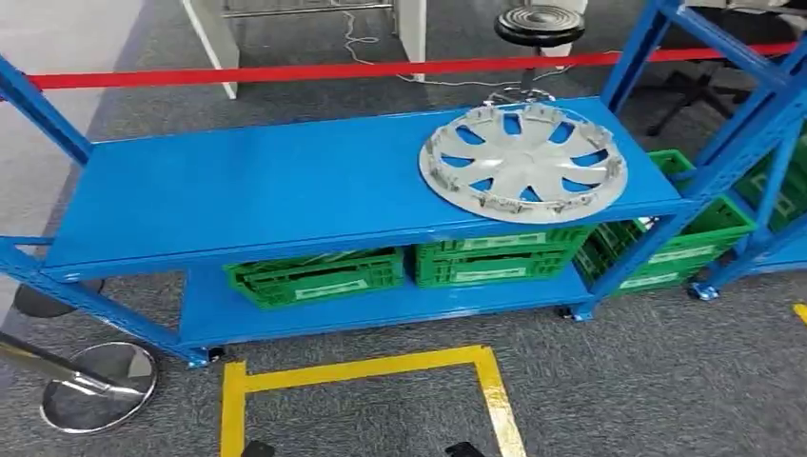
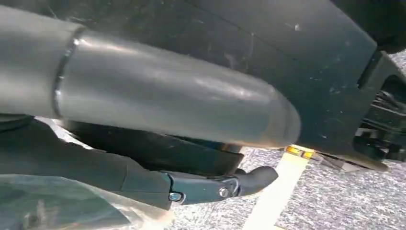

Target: Take the parts from the cabinet and place them on the table.

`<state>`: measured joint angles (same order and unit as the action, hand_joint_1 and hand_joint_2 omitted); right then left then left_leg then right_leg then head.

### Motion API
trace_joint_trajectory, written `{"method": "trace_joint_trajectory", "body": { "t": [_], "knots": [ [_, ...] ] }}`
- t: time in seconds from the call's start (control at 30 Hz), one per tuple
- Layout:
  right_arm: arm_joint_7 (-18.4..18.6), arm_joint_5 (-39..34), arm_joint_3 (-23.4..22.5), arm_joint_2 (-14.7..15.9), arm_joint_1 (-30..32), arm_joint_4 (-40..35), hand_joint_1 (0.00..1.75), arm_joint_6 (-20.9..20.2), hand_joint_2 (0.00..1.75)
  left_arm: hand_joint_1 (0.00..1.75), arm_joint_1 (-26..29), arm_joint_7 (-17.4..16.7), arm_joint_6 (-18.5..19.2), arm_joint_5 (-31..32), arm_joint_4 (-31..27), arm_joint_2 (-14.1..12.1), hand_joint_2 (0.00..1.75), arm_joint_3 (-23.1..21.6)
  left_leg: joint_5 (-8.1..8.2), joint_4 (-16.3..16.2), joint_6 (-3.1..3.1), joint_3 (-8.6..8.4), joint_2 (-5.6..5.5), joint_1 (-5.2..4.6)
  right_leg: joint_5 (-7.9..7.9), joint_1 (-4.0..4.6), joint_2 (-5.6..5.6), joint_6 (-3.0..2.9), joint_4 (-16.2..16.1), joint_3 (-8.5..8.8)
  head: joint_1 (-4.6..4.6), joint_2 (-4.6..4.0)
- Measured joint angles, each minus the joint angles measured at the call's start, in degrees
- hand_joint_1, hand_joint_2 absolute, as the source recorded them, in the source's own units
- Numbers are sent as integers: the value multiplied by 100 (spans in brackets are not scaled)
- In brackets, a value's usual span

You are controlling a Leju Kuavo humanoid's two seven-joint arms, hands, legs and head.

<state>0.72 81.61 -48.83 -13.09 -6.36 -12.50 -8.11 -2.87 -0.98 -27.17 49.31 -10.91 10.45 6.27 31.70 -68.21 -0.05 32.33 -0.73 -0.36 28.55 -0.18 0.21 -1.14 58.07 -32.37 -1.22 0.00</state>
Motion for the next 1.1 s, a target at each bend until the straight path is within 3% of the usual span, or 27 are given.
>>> {"method": "trace_joint_trajectory", "body": {
  "t": [0.07,0.1,0.13,0.17,0.2,0.23,0.27,0.3,0.33,0.4,0.43,0.47,0.57,0.6,0.63,0.67,0.73,0.77,0.8,0.83,0.9,1.0,1.03,1.07,1.1],
  "knots": [
    [11,0,-7,0,17,0,0,0,0,0,8,0,0,2,0,-9,0,9,371,-570,-64,483,5,54,105,-11,13,3,-49,169,7,0],
    [13,2,-7,0,25,0,0,0,0,0,17,0,2,4,0,-11,0,11,556,-655,-79,649,5,67,173,-18,29,7,-55,260,9,0],
    [13,2,-7,0,36,0,0,0,0,0,19,0,2,4,0,-11,0,11,591,-580,-82,730,7,76,247,-23,41,10,-55,362,11,0],
    [19,2,-7,0,45,0,0,0,0,0,18,0,2,11,0,-11,0,11,434,-348,-82,726,8,82,328,-28,48,18,-57,479,7,0],
    [26,2,-7,0,50,0,0,-2,0,0,18,0,2,20,0,-13,0,11,90,14,-71,683,12,82,409,-33,49,44,-57,596,9,0],
    [28,2,-7,0,57,0,0,-2,0,0,20,-2,2,26,0,-13,0,11,-366,414,-47,632,19,80,483,-33,48,70,-58,703,13,0],
    [32,2,-9,0,90,4,0,-2,0,0,41,-9,2,37,4,-17,0,13,-923,755,-7,634,43,76,548,-25,45,85,-72,679,11,0],
    [26,4,-11,4,88,4,0,-2,0,0,32,-18,0,44,9,-26,0,15,-704,707,35,703,52,43,615,3,72,122,-10,777,21,0],
    [26,2,-11,4,76,2,0,-4,0,0,42,-33,4,46,9,-22,0,15,-820,671,67,665,48,44,694,14,65,164,11,696,20,0],
    [35,0,-13,9,61,-4,0,-4,0,0,36,-9,7,55,9,-15,0,24,-764,667,122,656,33,43,729,11,54,222,-96,771,9,0],
    [37,-2,-15,11,60,-11,0,-4,0,0,11,7,7,59,7,-11,0,26,-770,746,139,607,27,94,796,4,52,261,-94,802,7,0],
    [37,-9,-17,13,60,-13,0,-4,0,0,1,11,-2,59,7,-4,0,28,-748,777,172,568,27,86,870,10,51,277,38,760,-11,0],
    [0,-33,-17,11,36,-13,0,-4,0,0,-25,15,0,79,7,0,0,31,-671,786,264,516,44,71,1401,22,51,300,1356,-42,-37,0],
    [-9,-37,-17,13,19,-13,0,-4,0,0,-25,15,2,79,7,0,0,35,-644,785,270,490,44,65,1440,27,51,307,1686,-281,-39,0],
    [-9,-44,-20,13,4,-13,0,-4,0,0,-20,15,2,79,7,-2,0,37,-617,785,271,452,39,61,1312,28,51,309,1722,-375,-37,0],
    [-7,-52,-22,13,0,-13,0,-4,0,0,-11,15,4,79,7,0,0,37,-588,785,270,403,23,60,1032,28,52,305,1500,-342,-37,0],
    [-4,-59,-33,13,0,-13,0,-4,0,0,-15,15,7,85,7,4,0,37,-534,785,236,304,-11,61,337,14,50,293,584,-70,-42,0],
    [15,-57,-44,13,5,-13,0,-4,0,0,-10,15,7,94,7,2,0,39,-513,785,205,303,-14,50,209,10,48,278,287,10,-39,0],
    [22,-41,-55,11,4,-4,0,-4,0,0,-24,15,7,94,7,-2,0,41,-497,730,177,314,-28,7,237,12,58,269,160,51,-37,0],
    [31,2,-55,9,8,-6,0,-4,0,0,-23,15,9,98,7,-2,0,42,-527,757,152,331,-26,12,223,16,71,208,168,79,-24,0],
    [41,48,-55,7,7,-7,0,-4,0,0,-15,15,13,120,7,-7,0,42,-536,755,299,326,-20,-3,199,8,86,209,124,84,-22,0],
    [46,105,-55,-9,-7,-7,0,-2,0,0,-24,13,15,149,7,-22,0,48,-547,812,296,281,-26,-53,165,-45,60,252,16,147,-13,0],
    [66,123,-55,-9,-18,-7,0,-2,0,0,-26,9,15,153,7,-22,0,48,-624,1026,379,180,-25,-71,119,-34,46,260,-116,237,18,0],
    [79,133,-55,-2,-7,-13,0,-2,0,0,-25,-5,20,155,7,-15,0,48,-783,1416,431,-58,-22,32,122,-4,28,226,-159,279,22,0],
    [79,138,-55,9,4,-13,0,-4,0,0,-35,-11,31,155,7,-11,0,50,-843,1588,438,-168,-23,24,201,14,32,238,-87,268,-18,0]
  ]
}}
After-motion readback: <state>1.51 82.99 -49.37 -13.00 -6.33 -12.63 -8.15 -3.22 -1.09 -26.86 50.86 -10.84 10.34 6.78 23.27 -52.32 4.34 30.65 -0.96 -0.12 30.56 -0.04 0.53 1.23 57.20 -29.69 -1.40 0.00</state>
